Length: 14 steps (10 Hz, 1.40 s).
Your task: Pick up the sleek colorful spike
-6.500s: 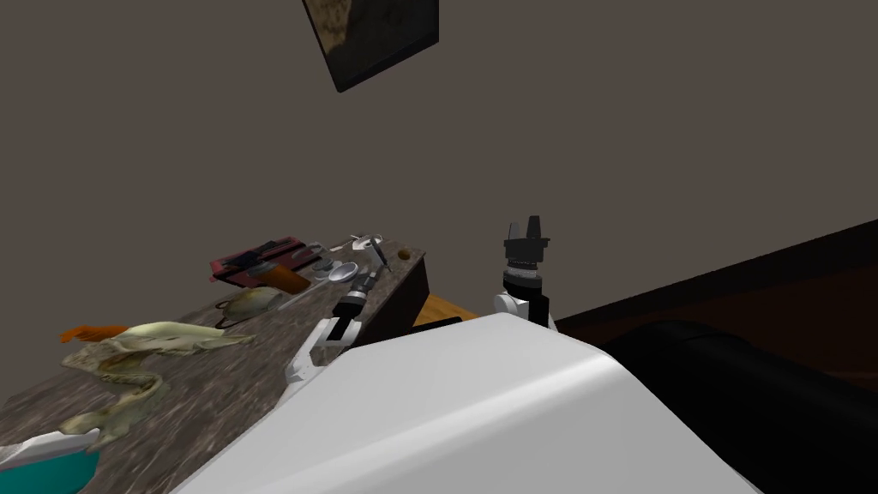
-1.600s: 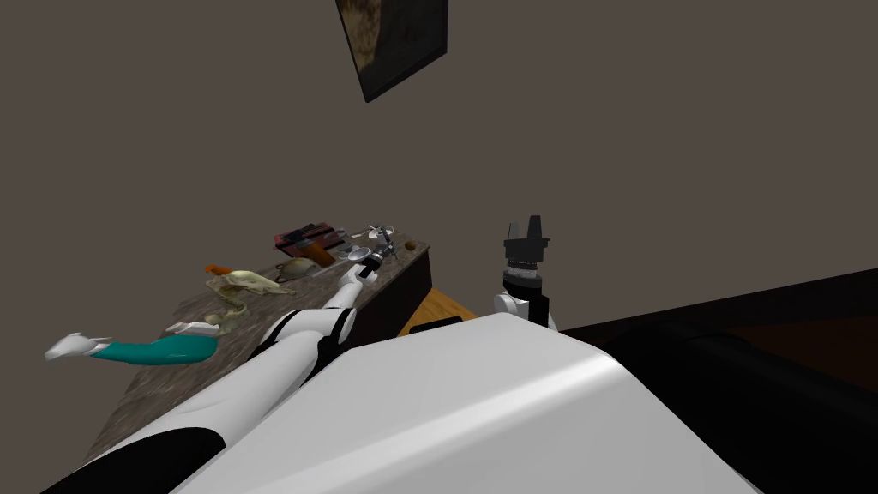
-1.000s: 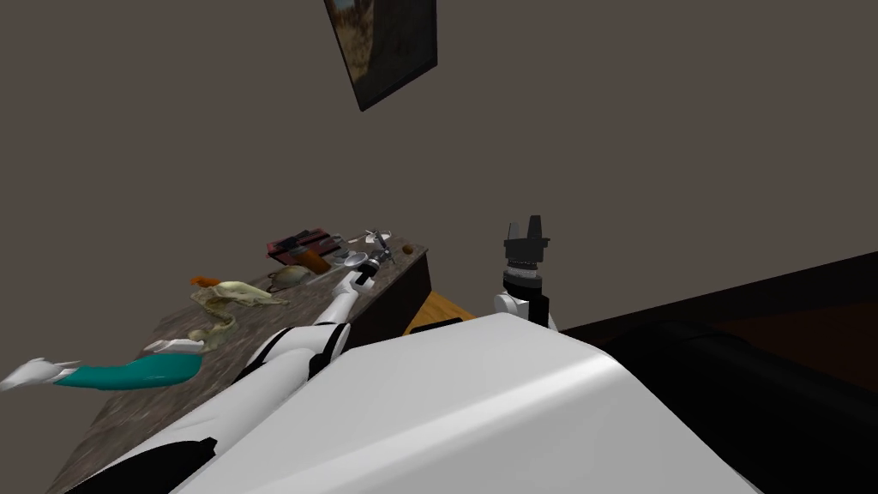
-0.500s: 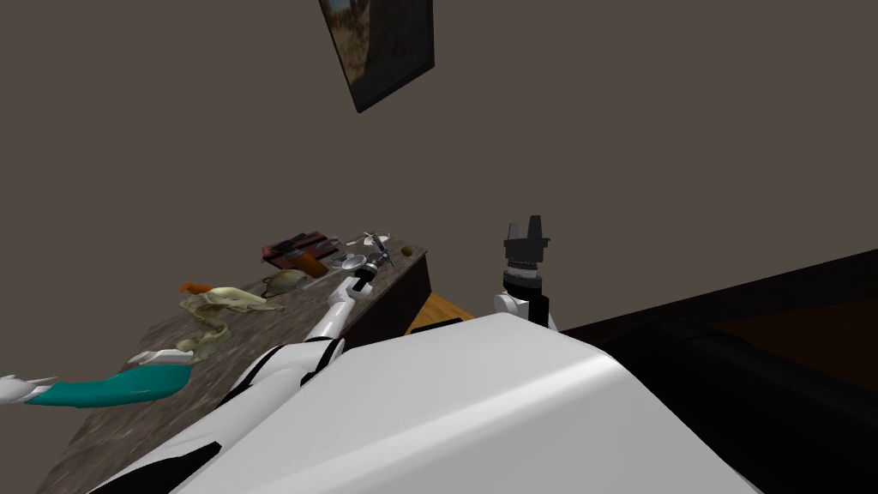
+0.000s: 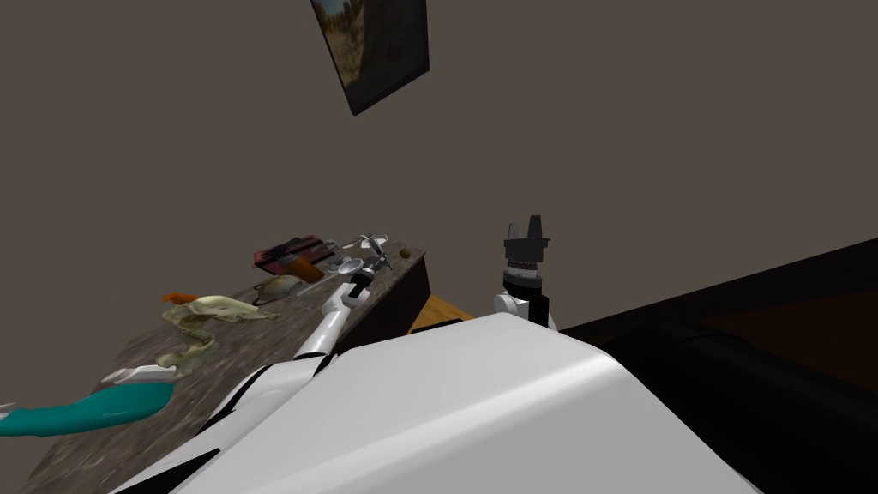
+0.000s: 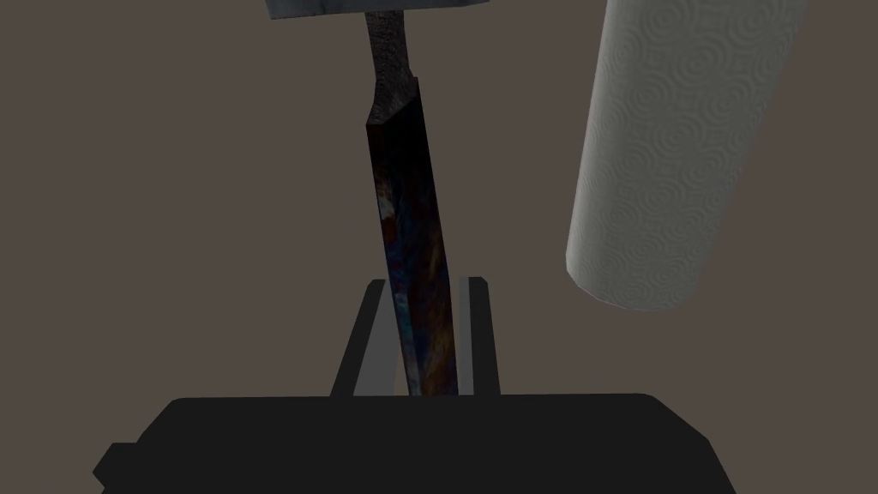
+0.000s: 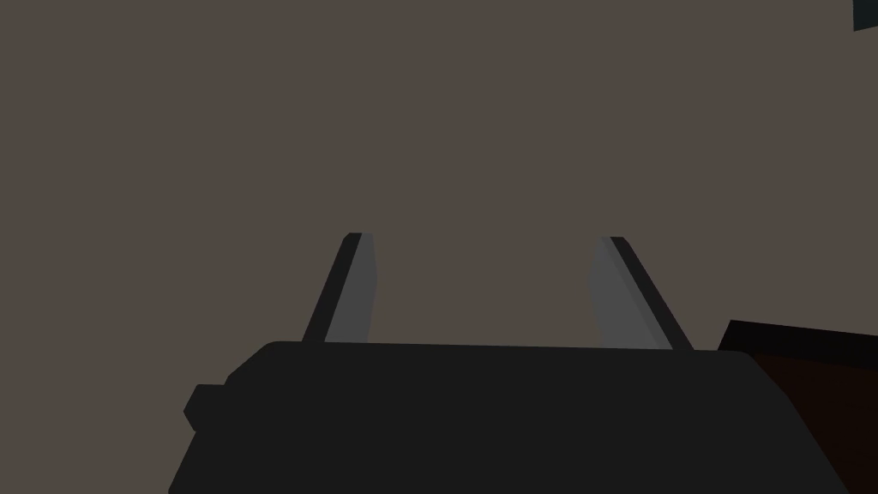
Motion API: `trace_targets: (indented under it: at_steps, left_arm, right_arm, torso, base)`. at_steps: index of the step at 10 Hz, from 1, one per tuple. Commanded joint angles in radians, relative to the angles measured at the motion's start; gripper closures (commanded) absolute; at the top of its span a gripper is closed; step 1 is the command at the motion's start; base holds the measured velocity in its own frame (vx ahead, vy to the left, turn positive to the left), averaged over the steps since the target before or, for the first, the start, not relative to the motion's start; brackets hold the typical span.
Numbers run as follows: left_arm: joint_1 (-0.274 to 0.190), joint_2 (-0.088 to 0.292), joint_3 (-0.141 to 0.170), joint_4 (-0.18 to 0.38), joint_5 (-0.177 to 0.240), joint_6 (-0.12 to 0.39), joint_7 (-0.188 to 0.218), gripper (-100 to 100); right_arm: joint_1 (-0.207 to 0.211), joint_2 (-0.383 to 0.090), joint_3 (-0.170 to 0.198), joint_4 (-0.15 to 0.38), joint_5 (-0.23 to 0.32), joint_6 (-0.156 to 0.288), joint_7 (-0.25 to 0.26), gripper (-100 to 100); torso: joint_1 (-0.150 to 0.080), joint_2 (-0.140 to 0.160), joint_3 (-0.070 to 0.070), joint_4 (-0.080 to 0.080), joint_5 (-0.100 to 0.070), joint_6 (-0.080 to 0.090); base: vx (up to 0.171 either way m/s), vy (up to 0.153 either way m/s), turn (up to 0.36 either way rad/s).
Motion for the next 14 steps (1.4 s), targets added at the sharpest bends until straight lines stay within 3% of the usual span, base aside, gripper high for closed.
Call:
trace_targets:
  at_steps: [1, 2, 4, 5, 6, 7, 8, 10, 11, 12, 14]
  left_arm:
    - [0.05, 0.006, 0.0, -0.05, 0.002, 0.024, 0.004, 100]
    - [0.072, 0.006, 0.0, -0.076, 0.002, 0.024, 0.004, 100]
    - [0.072, 0.006, 0.0, -0.107, 0.002, 0.024, 0.004, 100]
    - [0.12, 0.016, 0.005, -0.147, 0.007, 0.059, 0.009, 100]
    - [0.156, 0.016, 0.005, -0.189, 0.007, 0.059, 0.009, 100]
    - [0.161, 0.016, 0.005, -0.22, 0.007, 0.059, 0.009, 100]
    - [0.202, 0.027, 0.01, -0.244, 0.013, 0.093, 0.014, 100]
    - [0.25, 0.027, 0.01, -0.301, 0.013, 0.093, 0.014, 100]
    - [0.25, 0.027, 0.01, -0.328, 0.013, 0.093, 0.014, 100]
    - [0.296, 0.037, 0.014, -0.362, 0.018, 0.128, 0.019, 100]
    - [0.338, 0.037, 0.014, -0.427, 0.018, 0.128, 0.019, 100]
  right_arm:
    - [0.0, 0.0, 0.0, 0.0, 0.0, 0.0, 0.0, 0]
    - [0.0, 0.0, 0.0, 0.0, 0.0, 0.0, 0.0, 0]
    - [0.0, 0.0, 0.0, 0.0, 0.0, 0.0, 0.0, 0]
    - [0.0, 0.0, 0.0, 0.0, 0.0, 0.0, 0.0, 0]
    - [0.0, 0.0, 0.0, 0.0, 0.0, 0.0, 0.0, 0]
    - [0.0, 0.0, 0.0, 0.0, 0.0, 0.0, 0.0, 0]
    - [0.0, 0.0, 0.0, 0.0, 0.0, 0.0, 0.0, 0]
    - [0.0, 0.0, 0.0, 0.0, 0.0, 0.0, 0.0, 0]
    - [0.0, 0.0, 0.0, 0.0, 0.0, 0.0, 0.0, 0]
    - [0.0, 0.0, 0.0, 0.0, 0.0, 0.0, 0.0, 0]
    - [0.0, 0.0, 0.0, 0.0, 0.0, 0.0, 0.0, 0]
  torso:
    - [0.0, 0.0, 0.0, 0.0, 0.0, 0.0]
    - [0.002, -0.002, -0.002, -0.002, 0.001, -0.001]
    - [0.003, -0.002, -0.002, -0.003, 0.001, -0.003]
    - [0.003, -0.001, -0.002, -0.002, 0.001, -0.002]
    - [0.004, -0.003, -0.003, -0.003, 0.001, -0.002]
    - [0.005, -0.004, -0.003, -0.003, 0.002, -0.003]
    - [0.004, -0.003, -0.003, -0.003, 0.001, -0.002]
    - [0.005, -0.004, -0.004, -0.003, 0.002, -0.003]
    - [0.005, -0.003, -0.004, -0.004, 0.002, -0.003]
    - [0.004, -0.002, -0.003, -0.004, 0.002, -0.003]
    - [0.006, -0.004, -0.004, -0.005, 0.003, -0.003]
  base:
    - [0.051, 0.019, -0.061]
    - [0.036, 0.014, 0.002]
    - [0.002, -0.001, 0.016]
    - [0.044, 0.011, -0.092]
    - [0.053, 0.017, -0.066]
    - [0.024, 0.01, 0.006]
    - [0.051, 0.003, -0.096]
    - [0.041, 0.013, -0.025]
    - [0.007, 0.005, 0.015]
    - [0.038, 0.012, -0.1]
    - [0.039, 0.015, -0.025]
